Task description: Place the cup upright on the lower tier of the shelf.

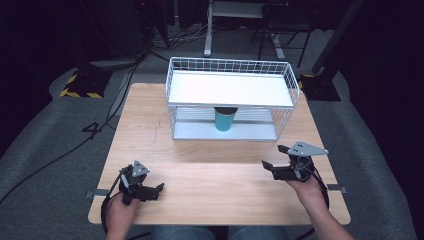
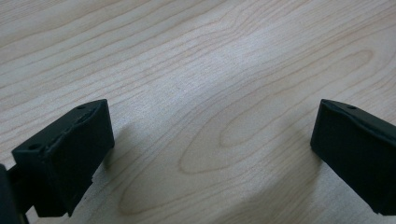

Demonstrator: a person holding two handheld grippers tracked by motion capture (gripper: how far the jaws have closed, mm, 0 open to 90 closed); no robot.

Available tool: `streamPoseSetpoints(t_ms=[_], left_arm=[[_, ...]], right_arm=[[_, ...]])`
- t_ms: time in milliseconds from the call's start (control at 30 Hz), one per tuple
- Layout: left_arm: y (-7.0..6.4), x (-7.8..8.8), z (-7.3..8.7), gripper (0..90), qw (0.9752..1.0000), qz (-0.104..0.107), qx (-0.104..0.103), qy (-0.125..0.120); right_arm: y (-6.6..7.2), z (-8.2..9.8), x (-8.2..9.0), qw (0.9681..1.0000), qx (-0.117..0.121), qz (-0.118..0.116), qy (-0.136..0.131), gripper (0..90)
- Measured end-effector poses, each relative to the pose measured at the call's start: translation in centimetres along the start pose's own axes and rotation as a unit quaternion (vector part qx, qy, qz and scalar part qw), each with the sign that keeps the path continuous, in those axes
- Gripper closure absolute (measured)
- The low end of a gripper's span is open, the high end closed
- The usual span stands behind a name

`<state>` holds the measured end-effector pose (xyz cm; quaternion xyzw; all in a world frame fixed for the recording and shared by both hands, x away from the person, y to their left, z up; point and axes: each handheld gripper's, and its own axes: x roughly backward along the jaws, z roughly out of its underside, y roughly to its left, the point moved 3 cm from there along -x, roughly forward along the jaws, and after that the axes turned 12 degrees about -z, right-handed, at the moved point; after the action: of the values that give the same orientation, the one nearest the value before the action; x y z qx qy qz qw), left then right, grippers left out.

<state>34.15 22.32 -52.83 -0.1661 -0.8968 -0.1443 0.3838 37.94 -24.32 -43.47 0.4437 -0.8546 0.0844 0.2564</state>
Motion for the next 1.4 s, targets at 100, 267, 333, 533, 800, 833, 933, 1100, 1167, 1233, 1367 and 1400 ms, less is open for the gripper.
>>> streamPoseSetpoints(t_ms=[100, 267, 333, 533, 800, 833, 933, 1100, 1167, 1233, 1367, 1400], left_arm=[[0.0, 0.0, 0.0, 0.0, 1.0000, -0.001, -0.001, 0.000], [0.0, 0.0, 0.0, 0.0, 1.0000, 0.000, 0.000, 0.000], [0.0, 0.0, 0.0, 0.1, 1.0000, -0.001, -0.001, 0.000], [0.0, 0.0, 0.0, 0.0, 1.0000, 0.000, 0.000, 0.000], [0.0, 0.0, 0.0, 0.0, 1.0000, 0.000, 0.000, 0.000], [0.0, 0.0, 0.0, 0.0, 1.0000, 0.000, 0.000, 0.000], [0.0, 0.0, 0.0, 0.0, 1.0000, 0.000, 0.000, 0.000], [0.0, 0.0, 0.0, 0.0, 1.0000, 0.000, 0.000, 0.000], [0.0, 0.0, 0.0, 0.0, 1.0000, 0.000, 0.000, 0.000], [0.0, 0.0, 0.0, 0.0, 1.0000, 0.000, 0.000, 0.000], [0.0, 0.0, 0.0, 0.0, 1.0000, 0.000, 0.000, 0.000], [0.0, 0.0, 0.0, 0.0, 1.0000, 0.000, 0.000, 0.000]], right_arm=[[0.0, 0.8, 0.8, 1.0000, -0.004, -0.001, -0.003, 15.7], [-0.2, 2.4, 1.8, 0.9999, -0.012, -0.008, -0.005, 15.7], [-0.3, 3.2, 2.1, 0.9998, -0.015, -0.010, -0.004, 15.7], [-0.4, 5.6, 2.6, 0.9999, -0.015, 0.003, -0.005, 15.7], [-0.4, 8.1, 1.7, 0.9988, -0.042, 0.006, 0.024, 15.7], [-0.4, 8.3, 1.6, 0.9987, -0.043, 0.006, 0.027, 15.7], [-0.3, 8.9, 1.1, 0.9981, -0.045, 0.004, 0.042, 15.7], [-0.2, 9.7, 0.3, 0.9965, -0.039, 0.005, 0.074, 15.8], [-0.2, 9.9, 0.2, 0.9962, -0.039, 0.003, 0.077, 15.8], [-0.2, 10.0, 0.1, 0.9958, -0.039, 0.004, 0.083, 15.8], [-0.2, 10.2, 0.0, 0.9952, -0.034, 0.006, 0.092, 15.7], [-0.2, 10.3, -0.1, 0.9952, -0.032, 0.006, 0.092, 15.7]])
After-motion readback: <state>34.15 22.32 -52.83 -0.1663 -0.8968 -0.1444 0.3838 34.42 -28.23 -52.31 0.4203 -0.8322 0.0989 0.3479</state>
